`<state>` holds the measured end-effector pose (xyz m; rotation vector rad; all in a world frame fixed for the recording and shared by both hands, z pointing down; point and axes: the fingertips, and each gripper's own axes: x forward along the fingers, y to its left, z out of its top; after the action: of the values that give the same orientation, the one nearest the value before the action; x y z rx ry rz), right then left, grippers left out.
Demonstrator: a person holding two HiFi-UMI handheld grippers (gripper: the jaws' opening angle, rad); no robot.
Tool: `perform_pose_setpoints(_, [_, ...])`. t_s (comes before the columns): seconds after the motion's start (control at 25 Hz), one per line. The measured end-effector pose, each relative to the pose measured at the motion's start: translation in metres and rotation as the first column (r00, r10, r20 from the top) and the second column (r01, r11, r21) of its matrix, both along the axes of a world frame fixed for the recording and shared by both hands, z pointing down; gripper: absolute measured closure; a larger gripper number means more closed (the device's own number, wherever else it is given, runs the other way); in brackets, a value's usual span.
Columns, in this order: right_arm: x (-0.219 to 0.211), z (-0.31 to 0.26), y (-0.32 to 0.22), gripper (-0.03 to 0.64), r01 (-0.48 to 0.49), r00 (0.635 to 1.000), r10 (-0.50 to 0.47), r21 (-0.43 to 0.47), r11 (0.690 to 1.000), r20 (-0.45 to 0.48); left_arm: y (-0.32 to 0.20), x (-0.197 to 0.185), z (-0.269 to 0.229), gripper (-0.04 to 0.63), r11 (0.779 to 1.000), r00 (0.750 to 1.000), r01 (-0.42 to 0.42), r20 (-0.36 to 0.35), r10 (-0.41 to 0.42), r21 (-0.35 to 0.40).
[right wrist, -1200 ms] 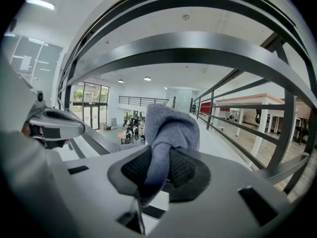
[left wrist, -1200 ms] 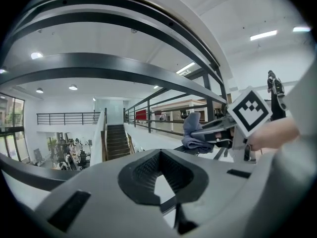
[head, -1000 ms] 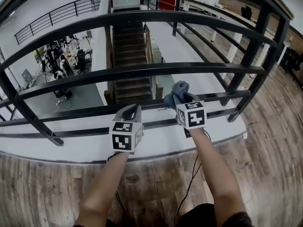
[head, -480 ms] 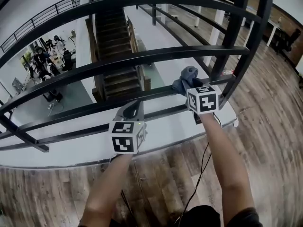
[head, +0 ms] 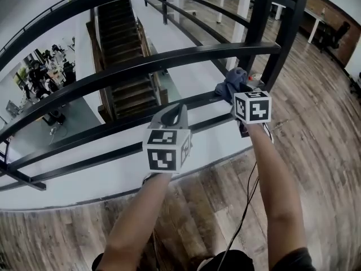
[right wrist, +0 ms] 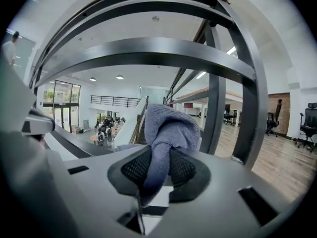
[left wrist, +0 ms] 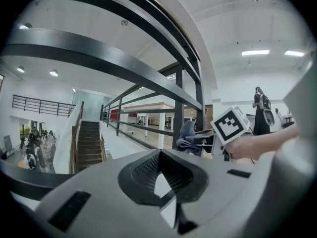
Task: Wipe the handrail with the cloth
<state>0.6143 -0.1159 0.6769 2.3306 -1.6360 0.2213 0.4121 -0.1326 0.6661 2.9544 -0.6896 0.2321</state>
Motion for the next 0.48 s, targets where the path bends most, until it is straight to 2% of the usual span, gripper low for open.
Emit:
perform_pose_setpoints(0.24, [0.062, -0.002, 0.022, 0.522, -0.041, 0.999, 0.041, 0.007, 0.999, 0.008, 0.017, 0.049, -0.01, 0.597, 0.998, 0.998, -0.058, 0.017, 0.058, -0.002])
perform_pose_setpoints(0.48, [0.103, -0.002, 0.038, 0.522, -0.088, 0.996, 0.087, 0.017, 0.996, 0.028, 0.015, 0.059, -0.015, 0.597, 0.999, 0.999, -0.045, 0.03, 0.044, 0.021])
